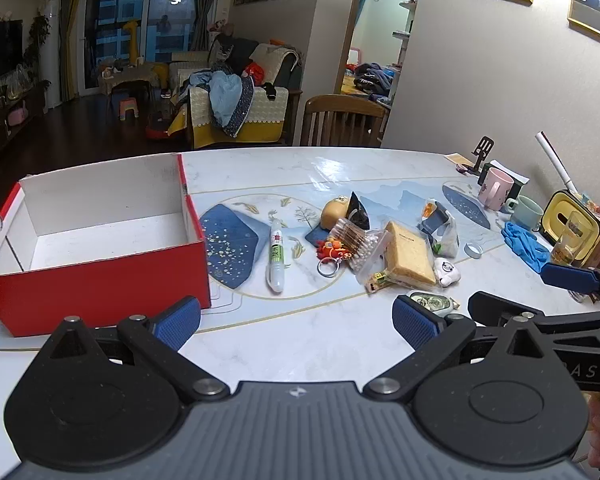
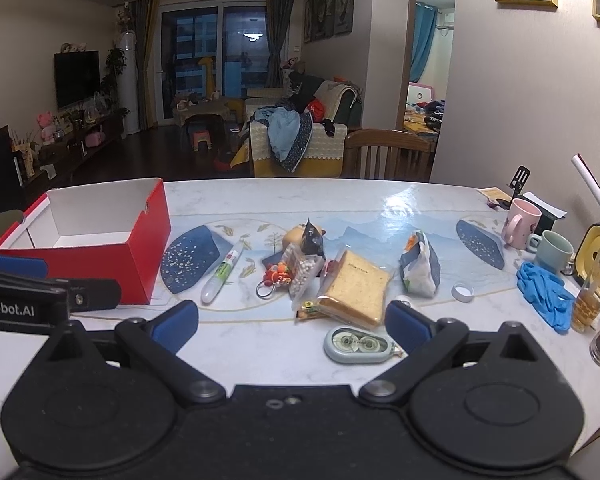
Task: Organize objects
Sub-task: 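Reach the left gripper to the white glue stick and the right gripper to the blue correction tape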
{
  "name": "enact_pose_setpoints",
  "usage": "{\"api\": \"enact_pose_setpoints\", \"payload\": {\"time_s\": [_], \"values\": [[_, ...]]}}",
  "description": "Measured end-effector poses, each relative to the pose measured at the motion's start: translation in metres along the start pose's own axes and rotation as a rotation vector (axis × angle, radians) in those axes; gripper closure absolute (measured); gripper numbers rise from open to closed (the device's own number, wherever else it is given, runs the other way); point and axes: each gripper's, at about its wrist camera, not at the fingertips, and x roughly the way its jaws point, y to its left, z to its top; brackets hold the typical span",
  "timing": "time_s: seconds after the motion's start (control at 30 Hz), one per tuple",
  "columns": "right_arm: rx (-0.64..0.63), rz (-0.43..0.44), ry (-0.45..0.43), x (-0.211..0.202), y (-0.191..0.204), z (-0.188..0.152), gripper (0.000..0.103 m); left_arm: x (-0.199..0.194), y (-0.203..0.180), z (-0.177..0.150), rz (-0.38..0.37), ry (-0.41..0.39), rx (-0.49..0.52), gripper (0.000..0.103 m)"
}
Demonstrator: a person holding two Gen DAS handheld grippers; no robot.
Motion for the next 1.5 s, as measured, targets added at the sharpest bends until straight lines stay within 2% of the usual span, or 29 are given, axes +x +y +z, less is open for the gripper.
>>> {"api": "enact_pose_setpoints", "payload": {"time_s": [0.37,0.57,0.77,0.93,1.17,1.43,1.5], "values": [[-0.02,0.044,0.029,0.036,-0.039,0.011,0.003,0.043,-0.028,0.022,0.028,0.032,0.01,0.0],[-0.055,0.054,0.085,0.077,-0.072,0.009,0.003,0.097,-0.046,0.032,0.052,0.097,0.024,0.0],[-0.113,0.065,0.187,0.125,-0.101,-0.012,0.006,0.156,-0.061,0.035,0.104,0.153,0.108,0.0],[-0.157,0.114,0.242,0.147,-0.109,-0.025,0.009,0.199,-0.05,0.04,0.171,0.208,0.091,0.001],[-0.285,0.191,0.296,0.173,-0.104,-0.037,0.01,0.245,-0.026,0.04,0.257,0.299,0.084,0.001],[-0.371,0.278,0.329,0.191,-0.106,-0.044,0.012,0.269,-0.017,0.04,0.262,0.343,0.096,0.005],[-0.377,0.308,0.327,0.194,-0.108,-0.043,0.013,0.273,-0.014,0.04,0.261,0.353,0.095,0.012]]}}
